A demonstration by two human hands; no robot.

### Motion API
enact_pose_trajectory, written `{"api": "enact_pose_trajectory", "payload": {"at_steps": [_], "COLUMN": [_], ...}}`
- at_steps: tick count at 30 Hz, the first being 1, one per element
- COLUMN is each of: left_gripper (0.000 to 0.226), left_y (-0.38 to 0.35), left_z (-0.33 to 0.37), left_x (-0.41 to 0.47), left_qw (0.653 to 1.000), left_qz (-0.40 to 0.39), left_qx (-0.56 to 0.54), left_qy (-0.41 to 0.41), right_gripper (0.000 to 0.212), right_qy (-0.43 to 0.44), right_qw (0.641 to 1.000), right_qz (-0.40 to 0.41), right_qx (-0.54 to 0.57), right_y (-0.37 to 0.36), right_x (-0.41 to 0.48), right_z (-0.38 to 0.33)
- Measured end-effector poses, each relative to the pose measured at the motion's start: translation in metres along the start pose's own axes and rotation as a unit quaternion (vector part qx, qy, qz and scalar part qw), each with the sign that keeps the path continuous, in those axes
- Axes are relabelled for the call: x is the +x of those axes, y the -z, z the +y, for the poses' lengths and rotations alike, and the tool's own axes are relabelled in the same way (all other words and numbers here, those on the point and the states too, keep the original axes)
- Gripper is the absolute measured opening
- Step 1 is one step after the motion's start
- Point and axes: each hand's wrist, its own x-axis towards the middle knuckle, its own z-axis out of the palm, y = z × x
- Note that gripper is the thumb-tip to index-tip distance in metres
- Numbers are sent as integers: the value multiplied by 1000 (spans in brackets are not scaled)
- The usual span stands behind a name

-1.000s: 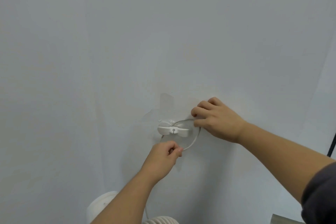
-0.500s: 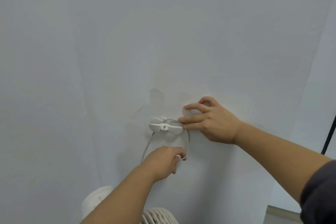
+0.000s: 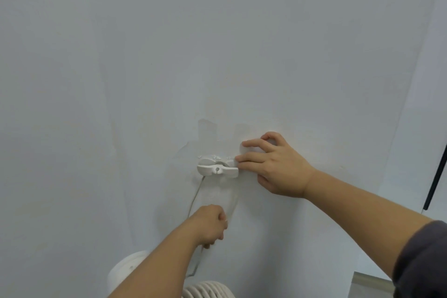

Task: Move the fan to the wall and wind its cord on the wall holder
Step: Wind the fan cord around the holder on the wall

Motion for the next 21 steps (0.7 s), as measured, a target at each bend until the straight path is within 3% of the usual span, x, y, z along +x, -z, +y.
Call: {"api": "enact_pose_trajectory", "payload": {"at_steps": [2, 6, 11, 14, 21], "left_gripper": [11, 26, 15, 29, 32], "left_y": [1, 0, 0, 2, 15], "left_z": [2, 8, 22, 16, -13], "left_x": [-1, 2, 5, 9, 16], "left_qw": [995, 984, 960, 967, 985], "left_qz": [-10, -46, 14, 52, 148], "left_qx": [-99, -162, -260, -234, -89], "left_qy": [-10, -57, -101, -88, 2], "right_gripper": [39, 27, 17, 18, 26], "right_qy": [-16, -45, -57, -64, -90], "right_qw": [1000, 998, 998, 997, 995], "right_qz": [11, 29, 33, 23, 1], "right_qx": [12, 24, 22, 31, 41], "right_y": [-5, -11, -11, -10, -5], "right_x": [3, 15, 27, 27, 29], "right_z": [-9, -25, -25, -25, -31]}}
